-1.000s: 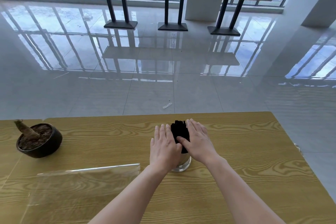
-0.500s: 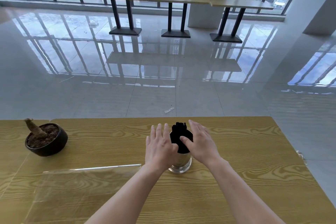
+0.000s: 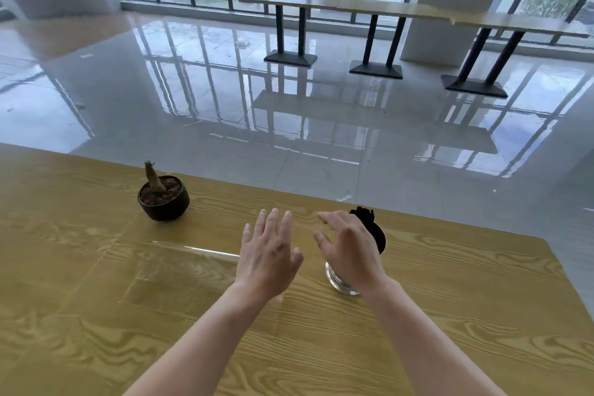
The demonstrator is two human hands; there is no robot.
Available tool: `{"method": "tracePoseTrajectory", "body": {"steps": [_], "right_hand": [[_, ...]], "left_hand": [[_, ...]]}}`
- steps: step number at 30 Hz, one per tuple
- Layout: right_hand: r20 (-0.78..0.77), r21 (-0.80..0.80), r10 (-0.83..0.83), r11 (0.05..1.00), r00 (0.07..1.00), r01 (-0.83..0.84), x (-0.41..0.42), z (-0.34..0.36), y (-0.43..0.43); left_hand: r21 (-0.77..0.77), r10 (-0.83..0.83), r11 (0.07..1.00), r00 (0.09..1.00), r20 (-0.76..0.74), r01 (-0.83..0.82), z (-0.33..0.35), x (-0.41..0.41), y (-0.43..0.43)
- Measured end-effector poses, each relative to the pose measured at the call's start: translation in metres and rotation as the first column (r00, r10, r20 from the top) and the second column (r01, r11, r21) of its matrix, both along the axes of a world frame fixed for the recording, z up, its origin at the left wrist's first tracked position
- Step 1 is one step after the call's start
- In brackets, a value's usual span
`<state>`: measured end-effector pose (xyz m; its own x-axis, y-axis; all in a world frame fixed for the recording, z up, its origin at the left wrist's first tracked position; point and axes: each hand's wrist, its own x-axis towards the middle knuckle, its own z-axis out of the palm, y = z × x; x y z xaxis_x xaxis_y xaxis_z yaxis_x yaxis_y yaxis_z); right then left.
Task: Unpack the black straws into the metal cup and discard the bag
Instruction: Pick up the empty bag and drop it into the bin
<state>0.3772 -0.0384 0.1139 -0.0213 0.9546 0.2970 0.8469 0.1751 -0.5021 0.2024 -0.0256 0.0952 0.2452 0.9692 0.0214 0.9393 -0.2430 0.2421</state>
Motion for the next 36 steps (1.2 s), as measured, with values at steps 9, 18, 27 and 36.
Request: {"method": "tracePoseTrajectory", "body": {"steps": [9, 18, 27, 36], "right_hand": [[-0.131, -0.380, -0.073, 0.925, 0.989, 0.018, -0.071, -0.053, -0.010], [-0.034, -0.566, -0.226, 0.807, 0.974, 0.167, -0.132, -0.081, 0.019], [0.120, -0.555, -0.267, 0.780, 0.956, 0.288, -0.161, -0.115, 0.053], [0.370, -0.592, -0.064, 0.753, 0.927, 0.288, -0.133, -0.150, 0.050]], "left_hand": [[-0.130, 0.178, 0.976, 0.984, 0.005, -0.175, -0.036, -0.116, -0.027], [-0.227, 0.186, 0.952, 0.978, -0.095, -0.204, -0.076, -0.221, -0.021], [-0.286, 0.342, 0.888, 0.933, -0.115, -0.361, -0.122, -0.263, -0.009], [-0.254, 0.401, 0.842, 0.867, -0.295, -0.475, -0.147, -0.295, 0.025]]}}
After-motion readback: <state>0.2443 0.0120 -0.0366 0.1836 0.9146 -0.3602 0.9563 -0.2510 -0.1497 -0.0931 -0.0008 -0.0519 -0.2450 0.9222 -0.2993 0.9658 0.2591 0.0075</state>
